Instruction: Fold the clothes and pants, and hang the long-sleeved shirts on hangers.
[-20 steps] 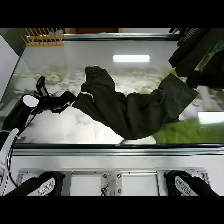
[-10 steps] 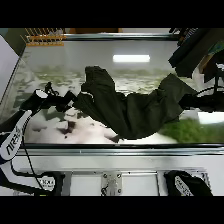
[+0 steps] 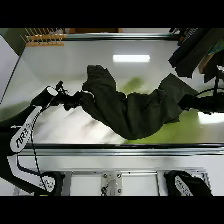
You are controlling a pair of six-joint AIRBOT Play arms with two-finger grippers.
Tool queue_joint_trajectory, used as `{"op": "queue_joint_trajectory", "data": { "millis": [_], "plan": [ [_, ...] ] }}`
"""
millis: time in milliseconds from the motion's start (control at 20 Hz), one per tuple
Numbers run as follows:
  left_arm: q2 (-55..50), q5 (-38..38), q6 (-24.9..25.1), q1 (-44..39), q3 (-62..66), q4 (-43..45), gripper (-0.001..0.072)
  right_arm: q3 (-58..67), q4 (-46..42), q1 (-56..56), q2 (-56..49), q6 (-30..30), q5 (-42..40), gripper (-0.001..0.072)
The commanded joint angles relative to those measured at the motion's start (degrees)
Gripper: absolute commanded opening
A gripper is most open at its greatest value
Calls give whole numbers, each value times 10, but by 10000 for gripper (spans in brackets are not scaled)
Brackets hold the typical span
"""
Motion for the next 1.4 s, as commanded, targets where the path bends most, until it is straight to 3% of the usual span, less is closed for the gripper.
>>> {"op": "queue_joint_trajectory", "data": {
  "millis": [0, 250, 450, 750, 950, 1000, 1150, 1250, 1300, 1350],
  "plan": [
    [32, 1, 5, 16, 3, -4, 15, -1, -11, -37, -4, 15, 0, 706],
    [167, -70, 89, 92, 2, 2, 14, -23, 3, -226, -93, 92, -53, 706],
    [237, -138, 101, 126, 2, 3, 14, -28, 101, -285, -230, 92, -148, 706],
    [271, -157, 97, 125, 2, 51, 15, -26, 328, -275, -385, -68, -277, 693],
    [261, -153, 88, 125, 2, 51, 15, -12, 367, -250, -441, -130, -297, 688],
    [259, -152, 88, 125, 2, 50, 14, -7, 367, -242, -447, -135, -302, 628],
    [257, -151, 88, 125, 2, 50, 14, 8, 367, -224, -448, -162, -313, 215],
    [258, -151, 87, 130, 2, 50, 14, 23, 365, -222, -438, -186, -304, 123],
    [261, -151, 77, 137, 3, 51, 14, 30, 353, -222, -424, -186, -299, 26],
    [270, -151, 63, 147, 3, 50, 14, 38, 331, -223, -405, -186, -294, 26]
  ]
}}
